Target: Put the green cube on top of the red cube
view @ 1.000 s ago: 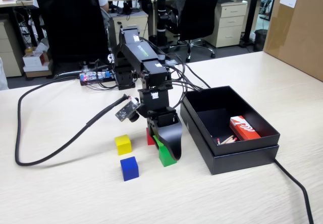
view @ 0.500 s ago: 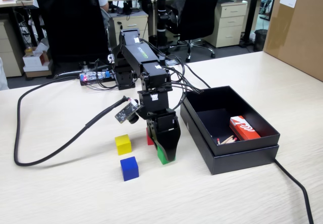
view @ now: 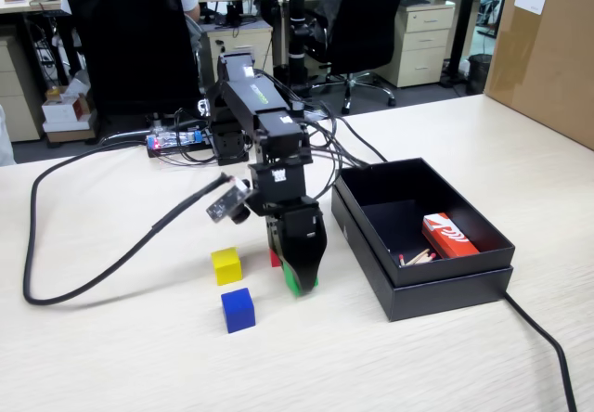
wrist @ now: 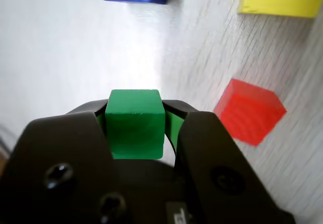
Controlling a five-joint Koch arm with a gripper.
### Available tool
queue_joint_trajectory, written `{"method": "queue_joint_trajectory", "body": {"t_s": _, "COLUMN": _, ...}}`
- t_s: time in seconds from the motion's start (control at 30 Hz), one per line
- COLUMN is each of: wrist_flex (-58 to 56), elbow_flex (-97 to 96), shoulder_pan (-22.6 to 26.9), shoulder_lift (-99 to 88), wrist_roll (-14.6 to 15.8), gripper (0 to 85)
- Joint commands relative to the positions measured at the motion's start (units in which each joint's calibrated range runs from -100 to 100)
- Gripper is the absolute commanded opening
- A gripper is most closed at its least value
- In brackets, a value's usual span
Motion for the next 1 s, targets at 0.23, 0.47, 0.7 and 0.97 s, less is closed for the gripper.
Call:
{"method": "queue_joint_trajectory", "body": {"t_s": 0.23, "wrist_flex": -2.1, "elbow_flex": -15.5, "shoulder_pan": -0.3, "shoulder_lift": -31.6, "wrist_roll": 3.0, "gripper": 0.9}}
{"method": "queue_joint_trajectory", "body": {"t_s": 0.47, "wrist_flex": -2.2, "elbow_flex": -25.1, "shoulder_pan": 0.4, "shoulder_lift": -38.2, "wrist_roll": 4.6, "gripper": 0.9}}
{"method": "queue_joint_trajectory", "body": {"t_s": 0.7, "wrist_flex": -2.1, "elbow_flex": -27.0, "shoulder_pan": 0.6, "shoulder_lift": -37.2, "wrist_roll": 5.0, "gripper": 0.9}}
{"method": "queue_joint_trajectory", "body": {"t_s": 0.97, "wrist_flex": -2.0, "elbow_flex": -27.1, "shoulder_pan": 0.4, "shoulder_lift": -34.7, "wrist_roll": 5.3, "gripper": 0.9}}
